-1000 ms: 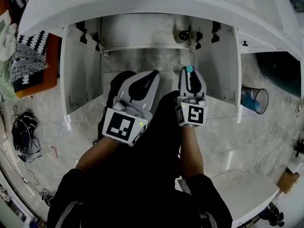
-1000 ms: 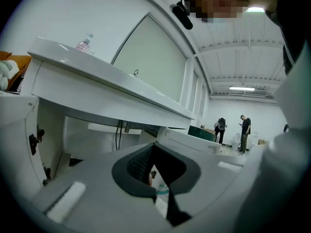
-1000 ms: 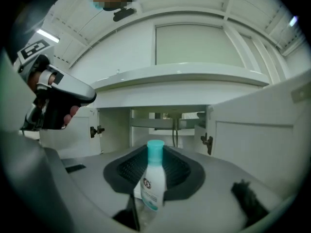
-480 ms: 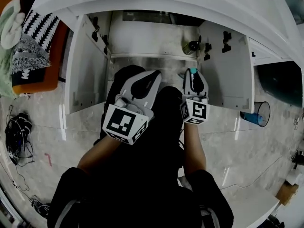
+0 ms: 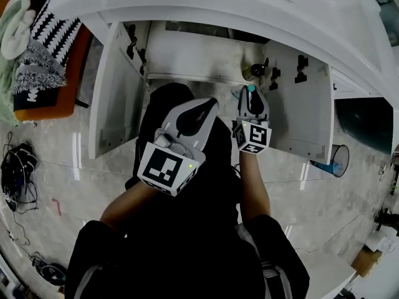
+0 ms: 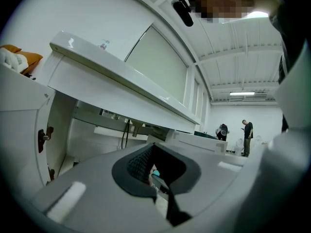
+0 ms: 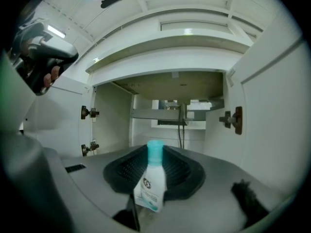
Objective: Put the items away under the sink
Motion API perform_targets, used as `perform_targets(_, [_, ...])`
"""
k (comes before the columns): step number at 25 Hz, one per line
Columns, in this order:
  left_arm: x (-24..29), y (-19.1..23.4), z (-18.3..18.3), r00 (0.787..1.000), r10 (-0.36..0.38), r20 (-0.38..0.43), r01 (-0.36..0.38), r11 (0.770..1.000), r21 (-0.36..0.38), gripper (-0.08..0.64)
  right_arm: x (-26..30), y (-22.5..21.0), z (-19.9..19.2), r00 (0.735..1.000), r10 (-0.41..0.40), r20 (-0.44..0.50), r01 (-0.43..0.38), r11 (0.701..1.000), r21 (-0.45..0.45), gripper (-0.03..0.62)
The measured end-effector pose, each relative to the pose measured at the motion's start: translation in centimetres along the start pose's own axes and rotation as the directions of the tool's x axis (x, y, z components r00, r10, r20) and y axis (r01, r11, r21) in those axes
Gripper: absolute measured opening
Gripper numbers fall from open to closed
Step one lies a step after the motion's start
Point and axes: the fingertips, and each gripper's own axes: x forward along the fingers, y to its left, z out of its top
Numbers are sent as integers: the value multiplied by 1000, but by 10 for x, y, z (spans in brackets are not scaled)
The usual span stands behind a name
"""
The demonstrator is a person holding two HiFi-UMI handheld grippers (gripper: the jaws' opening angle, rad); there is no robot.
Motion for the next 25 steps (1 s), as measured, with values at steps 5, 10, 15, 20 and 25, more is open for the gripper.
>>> perform_targets(5, [17, 9, 0, 998, 49, -29, -50, 998, -28, 6, 32, -8, -13, 999, 42, -5, -42, 999, -8, 106])
perform_targets(10, [28, 15, -3, 995, 96, -39, -97, 995, -29, 6, 59, -17, -38, 998, 67, -20, -67, 998, -1, 106])
perform_targets(15, [40, 14, -9, 993, 114, -41, -116, 993, -33, 6, 78, -28, -58, 997, 69, -22, -69, 998, 9, 106])
perform_targets(20, [44, 13, -15, 992, 114, -47, -116, 992, -47, 6, 96, -38, -78, 998, 50, -24, -50, 999, 7, 106])
perform_targets(25, [43, 13, -20, 990, 126, -67, -129, 990, -55, 8, 112, -37, -102, 997, 60, -40, -61, 998, 1, 106])
